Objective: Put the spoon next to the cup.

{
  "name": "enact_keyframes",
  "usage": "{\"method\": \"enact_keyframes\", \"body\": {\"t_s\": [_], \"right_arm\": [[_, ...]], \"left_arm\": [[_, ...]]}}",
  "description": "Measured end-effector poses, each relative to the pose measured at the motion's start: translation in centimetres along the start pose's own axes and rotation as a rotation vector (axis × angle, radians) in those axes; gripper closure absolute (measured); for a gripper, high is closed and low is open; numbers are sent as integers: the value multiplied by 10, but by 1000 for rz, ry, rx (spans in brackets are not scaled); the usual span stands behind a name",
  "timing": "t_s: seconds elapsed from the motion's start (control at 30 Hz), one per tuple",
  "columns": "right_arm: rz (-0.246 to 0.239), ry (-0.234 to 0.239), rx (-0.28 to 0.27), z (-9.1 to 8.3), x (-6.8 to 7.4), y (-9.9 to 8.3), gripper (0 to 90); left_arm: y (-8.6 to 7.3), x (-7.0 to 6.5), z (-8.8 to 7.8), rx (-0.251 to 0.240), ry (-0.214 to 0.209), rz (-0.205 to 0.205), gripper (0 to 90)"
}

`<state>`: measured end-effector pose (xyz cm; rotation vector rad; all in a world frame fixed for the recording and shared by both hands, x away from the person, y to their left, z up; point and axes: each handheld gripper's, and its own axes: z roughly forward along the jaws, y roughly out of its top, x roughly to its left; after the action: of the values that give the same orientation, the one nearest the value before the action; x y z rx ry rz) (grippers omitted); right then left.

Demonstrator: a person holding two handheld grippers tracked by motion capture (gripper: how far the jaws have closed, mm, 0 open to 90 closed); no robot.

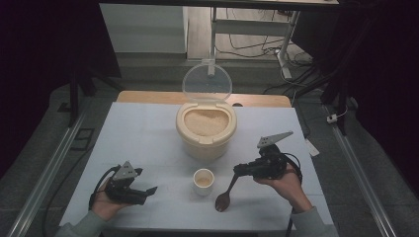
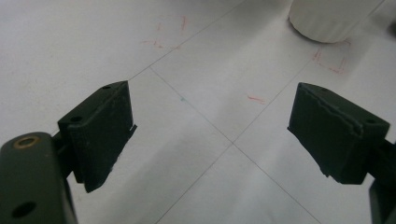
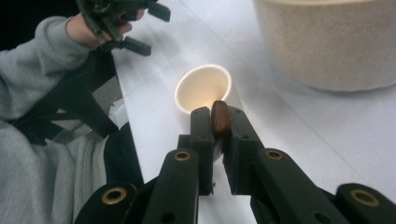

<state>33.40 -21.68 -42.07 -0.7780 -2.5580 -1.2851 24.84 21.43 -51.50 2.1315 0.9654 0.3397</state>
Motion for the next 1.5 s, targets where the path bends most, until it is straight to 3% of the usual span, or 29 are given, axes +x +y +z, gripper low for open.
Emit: {"method": "enact_keyframes", "body": {"t_s": [0.13, 0.43, 0.6, 0.8, 0.97, 1.07, 1.5], "right_arm": [[8, -35, -10, 7, -6, 3, 800], [2, -217, -52, 30, -19, -2, 697], [32, -290, -47, 44, -32, -8, 636], [62, -335, -36, 58, -46, -16, 593], [86, -312, -21, 72, -51, -18, 585], [84, -325, -1, 77, -53, -19, 562], [66, -475, 101, 89, -56, -23, 406]], "left_arm": [[0, 0, 0, 3, -1, 3, 140], [0, -1, 0, 4, 0, 6, 140], [0, 0, 0, 3, 1, 7, 140], [0, -1, 0, 5, 0, 6, 140], [-1, -1, 0, 6, 2, 6, 140], [-1, 0, 1, 7, 1, 5, 140], [-1, -1, 2, 13, 0, 11, 140]]}}
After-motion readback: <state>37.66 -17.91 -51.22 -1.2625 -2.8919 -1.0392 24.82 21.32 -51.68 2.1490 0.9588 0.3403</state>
